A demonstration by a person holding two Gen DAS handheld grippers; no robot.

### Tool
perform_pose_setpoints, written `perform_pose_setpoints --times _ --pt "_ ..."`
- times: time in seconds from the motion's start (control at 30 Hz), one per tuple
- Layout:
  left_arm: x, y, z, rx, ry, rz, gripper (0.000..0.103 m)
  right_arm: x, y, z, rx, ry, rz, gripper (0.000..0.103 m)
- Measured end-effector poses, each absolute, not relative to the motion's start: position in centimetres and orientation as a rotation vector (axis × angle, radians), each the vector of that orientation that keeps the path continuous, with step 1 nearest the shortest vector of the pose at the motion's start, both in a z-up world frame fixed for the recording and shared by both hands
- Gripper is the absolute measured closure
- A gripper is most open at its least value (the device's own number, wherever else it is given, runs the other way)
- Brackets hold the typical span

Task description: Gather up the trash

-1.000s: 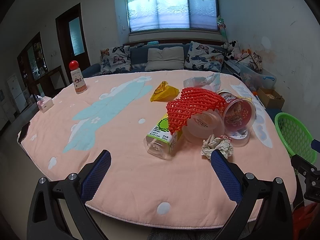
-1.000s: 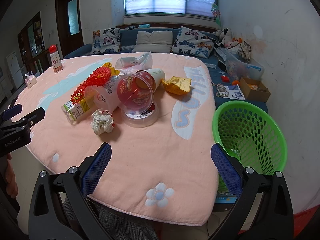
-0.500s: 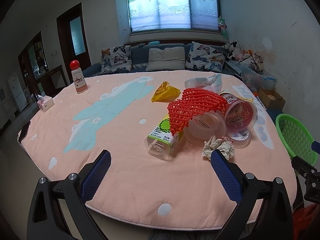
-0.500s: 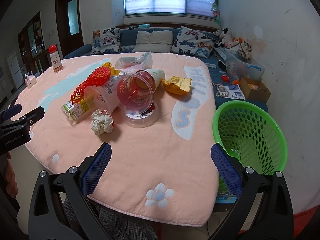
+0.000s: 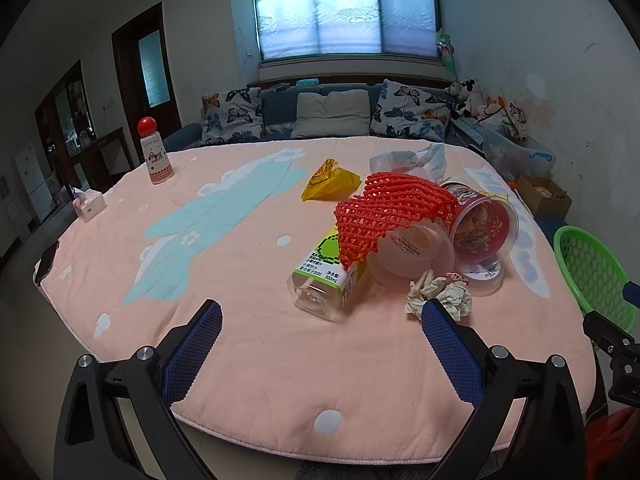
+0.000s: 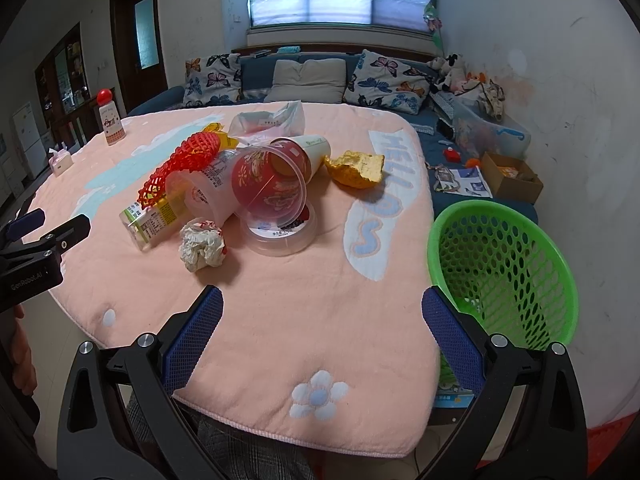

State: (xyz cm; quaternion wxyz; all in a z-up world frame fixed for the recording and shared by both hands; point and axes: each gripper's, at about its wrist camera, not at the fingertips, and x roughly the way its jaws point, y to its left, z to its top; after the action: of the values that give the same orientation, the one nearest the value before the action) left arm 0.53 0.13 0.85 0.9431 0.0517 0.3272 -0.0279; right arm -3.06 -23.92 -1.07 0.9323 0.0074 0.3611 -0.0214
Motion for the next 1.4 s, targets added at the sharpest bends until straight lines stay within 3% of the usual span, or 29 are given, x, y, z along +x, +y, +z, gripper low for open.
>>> perform_pose_setpoints --times 0.87,1.4 --pt "3.7 1.2 0.7 0.091 0.694 -0.040 0.006 1.8 -24.3 -0.5 -0.004 0.734 0.012 0.004" --pt "6.5 2.4 0.5 0.081 0.723 -0.031 0.006 10.2 -23.6 0.8 0.058 0.820 0.152 0.010"
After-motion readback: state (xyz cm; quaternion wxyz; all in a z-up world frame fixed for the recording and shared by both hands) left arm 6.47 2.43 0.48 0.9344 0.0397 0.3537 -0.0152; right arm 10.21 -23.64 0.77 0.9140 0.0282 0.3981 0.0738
